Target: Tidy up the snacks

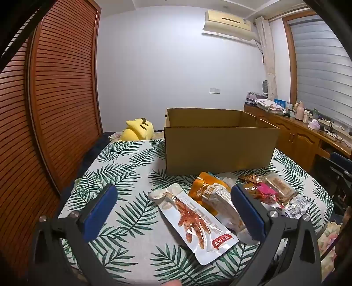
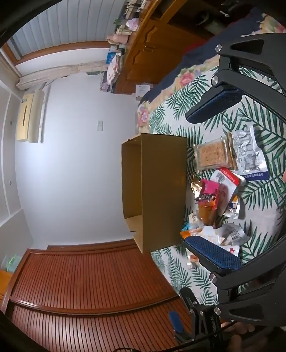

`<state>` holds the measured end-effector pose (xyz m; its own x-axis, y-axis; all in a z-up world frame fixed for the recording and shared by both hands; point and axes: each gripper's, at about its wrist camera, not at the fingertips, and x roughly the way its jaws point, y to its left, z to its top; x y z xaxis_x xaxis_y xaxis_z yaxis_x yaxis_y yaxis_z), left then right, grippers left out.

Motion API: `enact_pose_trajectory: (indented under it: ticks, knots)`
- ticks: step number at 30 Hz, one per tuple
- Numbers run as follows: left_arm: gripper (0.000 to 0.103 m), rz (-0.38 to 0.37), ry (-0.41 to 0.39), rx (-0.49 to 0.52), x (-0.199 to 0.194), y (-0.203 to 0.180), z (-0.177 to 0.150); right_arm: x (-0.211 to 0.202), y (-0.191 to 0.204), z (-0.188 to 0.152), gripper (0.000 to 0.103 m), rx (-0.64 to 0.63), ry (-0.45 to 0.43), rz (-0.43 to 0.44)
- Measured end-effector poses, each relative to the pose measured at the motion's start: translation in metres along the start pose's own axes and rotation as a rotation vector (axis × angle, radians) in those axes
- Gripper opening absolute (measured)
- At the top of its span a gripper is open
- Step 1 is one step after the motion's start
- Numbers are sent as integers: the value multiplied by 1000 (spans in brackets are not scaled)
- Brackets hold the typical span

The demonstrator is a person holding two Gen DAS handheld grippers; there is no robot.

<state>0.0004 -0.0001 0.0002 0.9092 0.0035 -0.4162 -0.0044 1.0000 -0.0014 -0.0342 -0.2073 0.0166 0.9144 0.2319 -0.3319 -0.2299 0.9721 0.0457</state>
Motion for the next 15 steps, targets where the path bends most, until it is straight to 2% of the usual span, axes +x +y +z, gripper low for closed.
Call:
enact_pose_trajectory:
  ticks: [10,15]
  knots:
    - [103,-2,-4,4,1,-9,-1,3,-3,0,103,-2,0,-3]
    - [103,-13,-11,0,-3,-2,2,0,-6,-1,103,0,1,-3]
